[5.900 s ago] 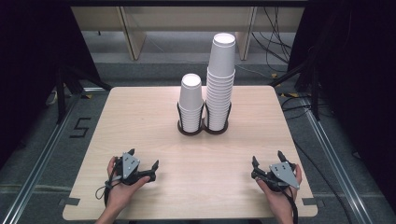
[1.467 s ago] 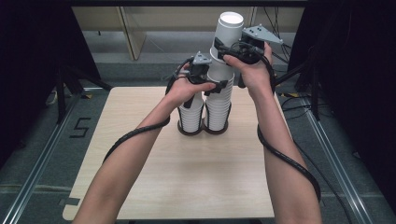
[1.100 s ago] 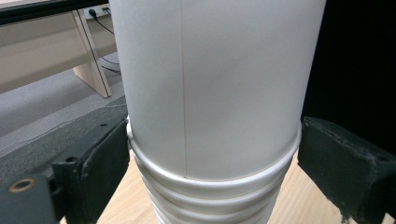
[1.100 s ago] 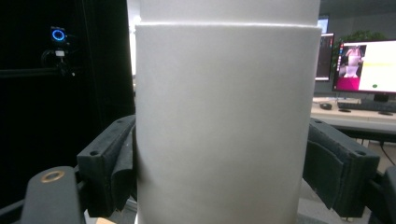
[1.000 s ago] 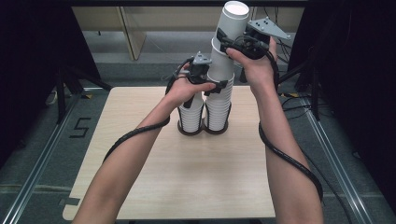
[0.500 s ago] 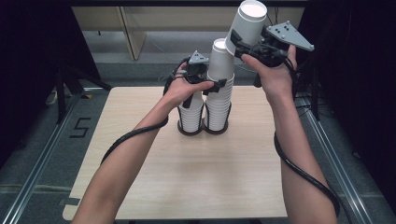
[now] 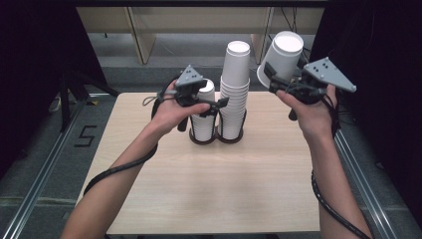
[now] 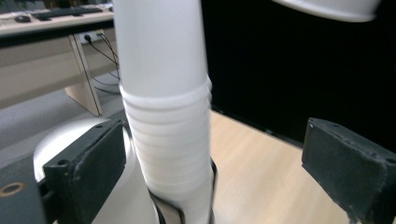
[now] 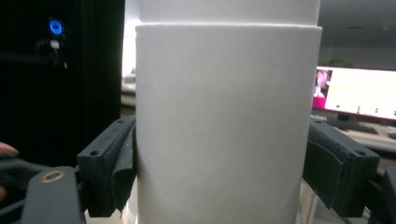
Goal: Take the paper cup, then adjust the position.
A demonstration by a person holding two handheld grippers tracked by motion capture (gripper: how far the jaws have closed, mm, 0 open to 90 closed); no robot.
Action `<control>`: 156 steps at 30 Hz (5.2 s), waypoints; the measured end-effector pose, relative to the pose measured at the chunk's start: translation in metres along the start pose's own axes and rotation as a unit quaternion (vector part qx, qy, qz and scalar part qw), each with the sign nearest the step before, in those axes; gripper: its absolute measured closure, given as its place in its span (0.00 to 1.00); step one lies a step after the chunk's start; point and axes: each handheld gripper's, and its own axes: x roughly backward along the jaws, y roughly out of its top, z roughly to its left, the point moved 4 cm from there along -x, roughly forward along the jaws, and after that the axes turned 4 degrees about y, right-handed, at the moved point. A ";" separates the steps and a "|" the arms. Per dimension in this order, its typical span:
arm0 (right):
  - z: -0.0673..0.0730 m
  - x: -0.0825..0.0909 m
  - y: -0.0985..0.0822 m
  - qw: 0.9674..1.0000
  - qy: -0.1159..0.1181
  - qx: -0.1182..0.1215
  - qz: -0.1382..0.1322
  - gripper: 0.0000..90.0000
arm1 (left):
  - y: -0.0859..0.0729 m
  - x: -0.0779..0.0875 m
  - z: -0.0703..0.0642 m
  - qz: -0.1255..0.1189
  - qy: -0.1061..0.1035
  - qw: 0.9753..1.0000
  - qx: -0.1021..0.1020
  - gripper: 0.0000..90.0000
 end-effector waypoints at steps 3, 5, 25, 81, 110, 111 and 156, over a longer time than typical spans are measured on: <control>0.005 0.011 -0.022 1.000 0.004 -0.001 0.016 0.21 | -0.022 0.017 -0.008 0.007 0.000 1.000 -0.009 0.07; 0.009 0.018 -0.037 1.000 0.006 -0.005 0.023 0.21 | -0.037 0.027 -0.012 0.013 -0.003 1.000 -0.010 0.07; 0.054 0.039 -0.152 0.988 0.035 0.071 0.129 0.21 | -0.110 0.048 -0.030 0.045 -0.008 0.999 -0.011 0.07; 0.106 0.046 -0.223 0.642 0.086 0.745 0.159 0.21 | -0.111 -0.012 -0.054 0.122 -0.103 0.987 0.011 0.06; 0.114 0.052 -0.233 0.651 0.089 0.733 0.173 0.21 | -0.124 -0.053 -0.081 0.190 -0.128 0.973 -0.039 0.08; 0.115 0.052 -0.233 0.650 0.090 0.734 0.176 0.21 | -0.124 -0.053 -0.081 0.192 -0.126 0.972 -0.041 0.08; 0.119 0.047 -0.229 0.641 0.087 0.745 0.161 0.04 | -0.135 -0.059 -0.079 0.160 -0.111 0.979 -0.053 0.23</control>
